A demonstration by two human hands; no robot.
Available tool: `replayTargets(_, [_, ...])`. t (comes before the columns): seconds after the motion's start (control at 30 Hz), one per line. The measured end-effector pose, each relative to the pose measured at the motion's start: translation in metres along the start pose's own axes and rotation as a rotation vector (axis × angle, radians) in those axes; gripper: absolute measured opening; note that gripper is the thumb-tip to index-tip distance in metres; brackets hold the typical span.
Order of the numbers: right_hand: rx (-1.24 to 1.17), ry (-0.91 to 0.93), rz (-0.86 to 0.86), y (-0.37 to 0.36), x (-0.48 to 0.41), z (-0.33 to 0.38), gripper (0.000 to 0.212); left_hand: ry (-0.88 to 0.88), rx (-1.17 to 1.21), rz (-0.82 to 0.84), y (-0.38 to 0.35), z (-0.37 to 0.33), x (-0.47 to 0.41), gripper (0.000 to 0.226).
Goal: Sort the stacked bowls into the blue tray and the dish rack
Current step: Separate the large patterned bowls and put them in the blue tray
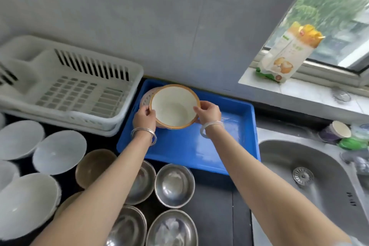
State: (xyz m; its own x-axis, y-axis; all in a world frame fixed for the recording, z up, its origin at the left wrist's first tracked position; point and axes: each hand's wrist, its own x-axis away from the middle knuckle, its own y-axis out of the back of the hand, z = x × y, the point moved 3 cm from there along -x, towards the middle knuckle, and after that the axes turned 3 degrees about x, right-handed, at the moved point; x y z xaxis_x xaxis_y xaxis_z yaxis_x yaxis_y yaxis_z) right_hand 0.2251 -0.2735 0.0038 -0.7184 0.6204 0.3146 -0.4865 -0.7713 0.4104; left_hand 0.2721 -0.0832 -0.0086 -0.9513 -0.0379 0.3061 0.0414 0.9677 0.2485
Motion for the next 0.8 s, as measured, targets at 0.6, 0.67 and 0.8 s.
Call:
replayTargets(0.6, [0.18, -0.075, -0.006, -0.056, -0.047, -0.01, 0.026, 0.082, -0.083, 0.066, -0.007, 0.028, -0.067, 0.04])
replayTargets(0.67, [0.179, -0.069, -0.006, -0.057, -0.048, -0.012, 0.027, 0.073, -0.083, 0.065, -0.008, 0.03, -0.068, 0.038])
replayTargets(0.8, [0.179, -0.048, 0.011, -0.057, -0.048, -0.014, 0.029, 0.026, -0.074, 0.027, -0.008, 0.03, -0.067, 0.037])
